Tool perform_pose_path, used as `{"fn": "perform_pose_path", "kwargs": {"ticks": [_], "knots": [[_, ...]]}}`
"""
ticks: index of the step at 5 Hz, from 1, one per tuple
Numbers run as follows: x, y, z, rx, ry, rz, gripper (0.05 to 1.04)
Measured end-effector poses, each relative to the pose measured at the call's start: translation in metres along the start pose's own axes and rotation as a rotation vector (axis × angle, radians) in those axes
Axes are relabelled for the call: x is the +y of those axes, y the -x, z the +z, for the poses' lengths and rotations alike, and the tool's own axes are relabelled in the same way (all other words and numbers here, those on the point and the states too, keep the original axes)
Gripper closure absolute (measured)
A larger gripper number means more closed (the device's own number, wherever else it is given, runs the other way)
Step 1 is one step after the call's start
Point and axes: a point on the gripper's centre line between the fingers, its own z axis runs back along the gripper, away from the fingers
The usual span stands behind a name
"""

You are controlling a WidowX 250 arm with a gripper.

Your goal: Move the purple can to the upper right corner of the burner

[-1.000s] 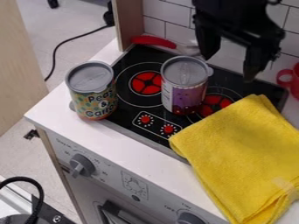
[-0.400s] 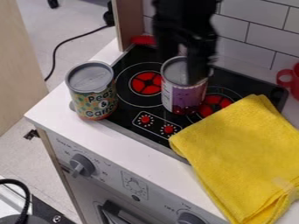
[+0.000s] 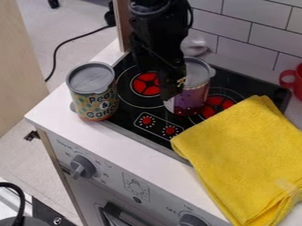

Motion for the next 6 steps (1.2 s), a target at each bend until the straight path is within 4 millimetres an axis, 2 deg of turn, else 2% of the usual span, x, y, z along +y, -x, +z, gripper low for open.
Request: {"fn": "perform_pose_path", "kwargs": {"ticks": [1, 3, 4, 5, 6], "knots": [[0.002, 0.003, -0.018, 0.003, -0.010, 0.017, 0.076], [0.007, -0.007, -0.045, 0.027, 0.002, 0.130, 0.076], [0.007, -0.013, -0.055, -0.007, 0.008, 0.072, 0.076], [0.004, -0.021, -0.055, -0.039, 0.004, 0.017, 0.076], [-0.003, -0.037, -0.058, -0.037, 0.034, -0.037, 0.076]]}}
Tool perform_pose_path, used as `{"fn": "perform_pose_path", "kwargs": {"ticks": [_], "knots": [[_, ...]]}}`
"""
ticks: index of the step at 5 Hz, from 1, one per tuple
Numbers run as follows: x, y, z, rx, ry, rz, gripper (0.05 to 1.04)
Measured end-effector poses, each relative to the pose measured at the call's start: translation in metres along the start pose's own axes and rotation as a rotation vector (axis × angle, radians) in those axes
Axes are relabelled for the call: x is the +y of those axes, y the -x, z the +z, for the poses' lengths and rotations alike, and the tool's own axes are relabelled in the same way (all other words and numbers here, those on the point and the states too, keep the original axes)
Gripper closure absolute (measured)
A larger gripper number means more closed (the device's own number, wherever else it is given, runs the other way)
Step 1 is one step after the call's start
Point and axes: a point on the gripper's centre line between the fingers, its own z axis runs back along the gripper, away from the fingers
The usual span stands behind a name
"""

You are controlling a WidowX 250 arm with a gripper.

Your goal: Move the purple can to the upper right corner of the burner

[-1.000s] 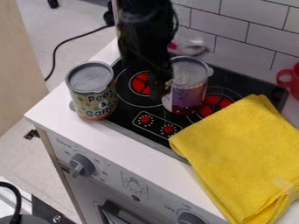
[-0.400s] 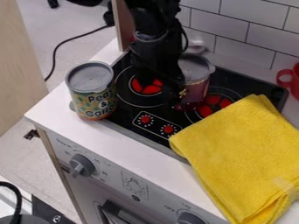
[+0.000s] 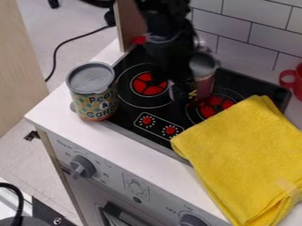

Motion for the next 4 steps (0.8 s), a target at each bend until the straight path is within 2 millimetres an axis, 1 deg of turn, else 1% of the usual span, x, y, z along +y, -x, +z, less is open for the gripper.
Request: {"fn": "perform_pose_path", "kwargs": {"ticks": [1, 2, 3, 4], "knots": [[-0.007, -0.011, 0.004, -0.030, 0.031, -0.092, 0.076], [-0.008, -0.025, 0.004, -0.027, 0.044, -0.088, 0.076], [-0.015, -0.036, 0.003, -0.019, 0.056, -0.087, 0.076], [-0.019, -0.055, -0.010, -0.028, 0.029, -0.055, 0.076]]}}
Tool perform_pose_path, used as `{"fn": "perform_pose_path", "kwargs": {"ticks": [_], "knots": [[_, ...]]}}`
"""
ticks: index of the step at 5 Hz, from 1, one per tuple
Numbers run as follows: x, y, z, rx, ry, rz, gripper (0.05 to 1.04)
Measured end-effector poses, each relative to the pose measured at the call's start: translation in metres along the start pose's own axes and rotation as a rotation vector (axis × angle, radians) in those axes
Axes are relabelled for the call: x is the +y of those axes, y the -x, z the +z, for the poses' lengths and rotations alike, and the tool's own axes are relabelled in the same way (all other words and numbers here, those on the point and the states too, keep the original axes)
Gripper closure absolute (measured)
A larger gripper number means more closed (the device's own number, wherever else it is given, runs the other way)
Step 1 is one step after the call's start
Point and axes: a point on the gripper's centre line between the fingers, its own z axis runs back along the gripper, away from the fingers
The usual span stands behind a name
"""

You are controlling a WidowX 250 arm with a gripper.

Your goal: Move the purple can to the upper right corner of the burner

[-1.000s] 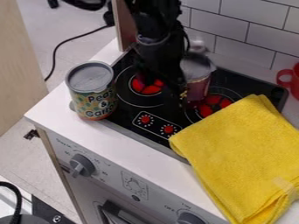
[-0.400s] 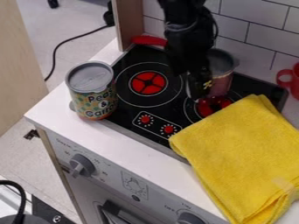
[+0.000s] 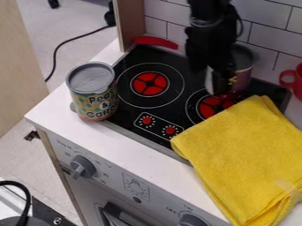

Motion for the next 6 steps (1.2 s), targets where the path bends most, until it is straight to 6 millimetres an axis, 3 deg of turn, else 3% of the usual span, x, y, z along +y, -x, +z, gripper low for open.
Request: {"fn": "perform_pose_path", "kwargs": {"ticks": [3, 6], "knots": [[-0.021, -0.025, -0.009, -0.064, -0.001, 0.017, 0.076], [-0.027, -0.050, -0.015, -0.167, -0.050, 0.044, 0.076]]}}
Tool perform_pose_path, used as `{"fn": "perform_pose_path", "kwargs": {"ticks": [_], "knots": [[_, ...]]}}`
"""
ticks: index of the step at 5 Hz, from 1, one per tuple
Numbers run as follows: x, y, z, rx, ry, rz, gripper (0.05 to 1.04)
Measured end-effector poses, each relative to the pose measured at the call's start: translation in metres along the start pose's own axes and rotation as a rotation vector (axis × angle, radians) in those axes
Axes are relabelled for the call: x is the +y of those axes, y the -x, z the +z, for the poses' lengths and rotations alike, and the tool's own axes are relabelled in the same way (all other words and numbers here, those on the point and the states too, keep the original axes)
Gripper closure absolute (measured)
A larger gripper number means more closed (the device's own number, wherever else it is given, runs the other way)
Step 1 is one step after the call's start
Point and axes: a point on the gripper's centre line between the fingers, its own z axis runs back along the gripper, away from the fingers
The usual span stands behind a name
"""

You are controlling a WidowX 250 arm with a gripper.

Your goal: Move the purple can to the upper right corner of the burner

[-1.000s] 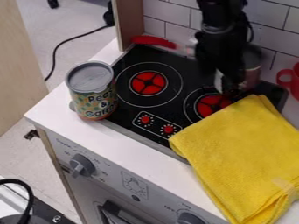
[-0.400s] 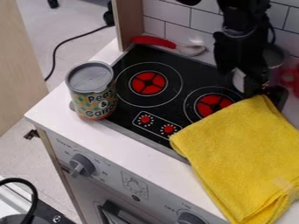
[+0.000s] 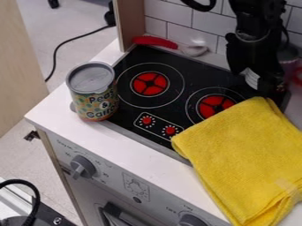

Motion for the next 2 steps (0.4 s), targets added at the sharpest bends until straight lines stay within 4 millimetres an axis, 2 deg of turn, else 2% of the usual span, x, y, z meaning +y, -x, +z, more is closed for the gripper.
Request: {"fn": "perform_pose_path", "kwargs": {"ticks": [1, 2], "knots": [[-0.002, 0.002, 0.001, 0.012, 0.017, 0.008, 0.076], [0.003, -0.002, 0.018, -0.033, -0.001, 0.032, 0.076]]}}
